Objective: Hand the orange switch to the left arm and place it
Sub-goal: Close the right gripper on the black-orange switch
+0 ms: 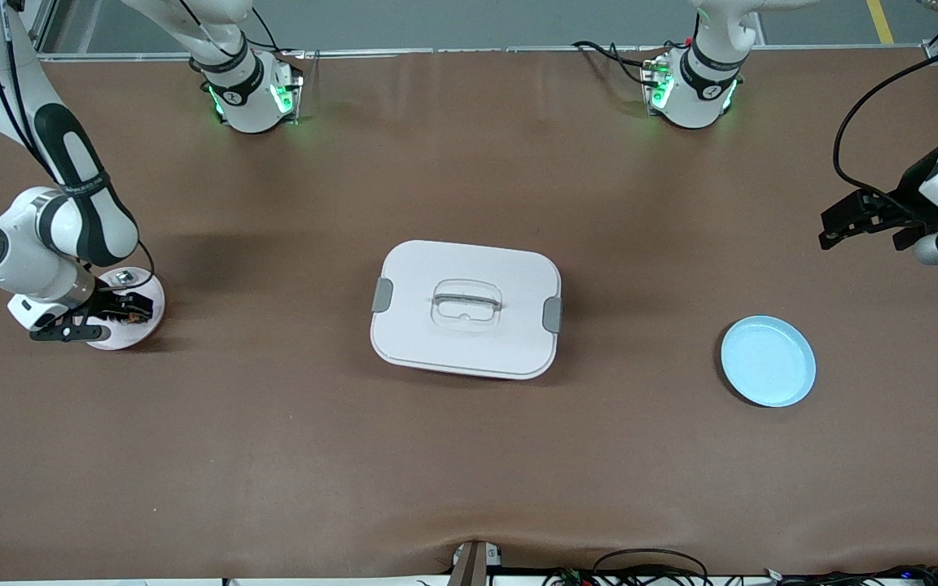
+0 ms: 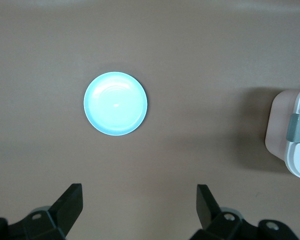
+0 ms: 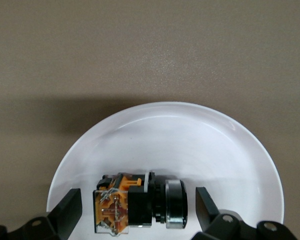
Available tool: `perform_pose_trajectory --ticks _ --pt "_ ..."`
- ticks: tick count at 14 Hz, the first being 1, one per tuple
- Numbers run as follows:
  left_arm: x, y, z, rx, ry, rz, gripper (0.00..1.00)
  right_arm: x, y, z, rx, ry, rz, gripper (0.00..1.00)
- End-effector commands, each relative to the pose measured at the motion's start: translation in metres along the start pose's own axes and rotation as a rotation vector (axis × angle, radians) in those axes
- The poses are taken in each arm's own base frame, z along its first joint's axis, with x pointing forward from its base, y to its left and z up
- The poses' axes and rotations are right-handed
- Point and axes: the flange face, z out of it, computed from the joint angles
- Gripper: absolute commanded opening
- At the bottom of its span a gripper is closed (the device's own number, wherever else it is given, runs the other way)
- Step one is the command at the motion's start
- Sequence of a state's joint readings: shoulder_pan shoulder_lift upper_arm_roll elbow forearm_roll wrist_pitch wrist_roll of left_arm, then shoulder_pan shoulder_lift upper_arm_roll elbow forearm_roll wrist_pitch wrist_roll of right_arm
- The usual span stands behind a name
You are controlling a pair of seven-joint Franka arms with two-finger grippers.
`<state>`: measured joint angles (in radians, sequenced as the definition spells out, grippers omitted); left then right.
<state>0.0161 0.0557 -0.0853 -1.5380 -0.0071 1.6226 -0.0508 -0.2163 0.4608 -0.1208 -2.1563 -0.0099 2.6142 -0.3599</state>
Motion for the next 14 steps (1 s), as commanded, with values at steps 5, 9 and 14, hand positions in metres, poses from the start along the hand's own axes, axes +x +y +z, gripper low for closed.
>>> perform_pose_trajectory --ticks 5,9,14 --pt "0.003 -0.004 -0.004 0.015 0.001 0.019 1.0 -0.001 0.003 0.001 0.004 0.004 -0.013 0.85" --pt "0.003 -0.004 -0.003 0.015 -0.001 0.019 1.0 0.003 0.002 -0.002 0.003 0.008 -0.007 0.0" --pt "0.004 -0.004 -0.003 0.015 -0.001 0.019 1.0 0.027 0.008 -0.034 0.016 -0.019 -0.006 0.0"
